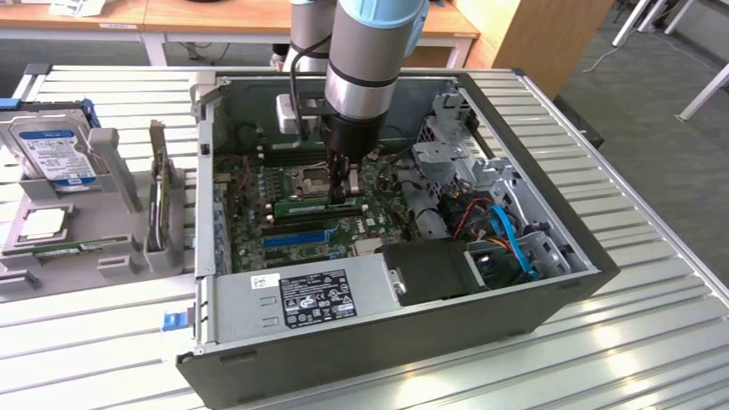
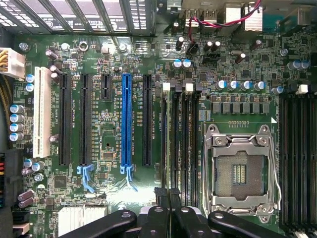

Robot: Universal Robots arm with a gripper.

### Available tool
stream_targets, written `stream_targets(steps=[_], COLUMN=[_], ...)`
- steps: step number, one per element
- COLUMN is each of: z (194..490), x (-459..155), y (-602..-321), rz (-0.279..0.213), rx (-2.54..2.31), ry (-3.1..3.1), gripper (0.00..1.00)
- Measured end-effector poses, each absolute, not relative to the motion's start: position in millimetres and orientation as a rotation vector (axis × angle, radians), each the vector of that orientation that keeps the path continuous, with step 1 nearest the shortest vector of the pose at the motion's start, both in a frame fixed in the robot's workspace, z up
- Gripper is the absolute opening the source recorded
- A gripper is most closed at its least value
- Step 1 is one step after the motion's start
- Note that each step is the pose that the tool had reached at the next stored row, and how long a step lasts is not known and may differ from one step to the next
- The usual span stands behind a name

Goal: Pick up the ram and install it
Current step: 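Insert the ram into the slot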

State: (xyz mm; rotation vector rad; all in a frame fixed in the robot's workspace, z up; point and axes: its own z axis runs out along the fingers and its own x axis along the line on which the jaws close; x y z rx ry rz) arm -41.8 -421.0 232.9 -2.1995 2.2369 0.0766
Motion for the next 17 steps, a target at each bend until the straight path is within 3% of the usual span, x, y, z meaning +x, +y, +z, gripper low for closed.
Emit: stream_targets(steps=[17], z=[232.9], x=[-41.8], y=[-421.0], rz=[0.077], rx=[-2.212], ry=[2.225], gripper=[0.12])
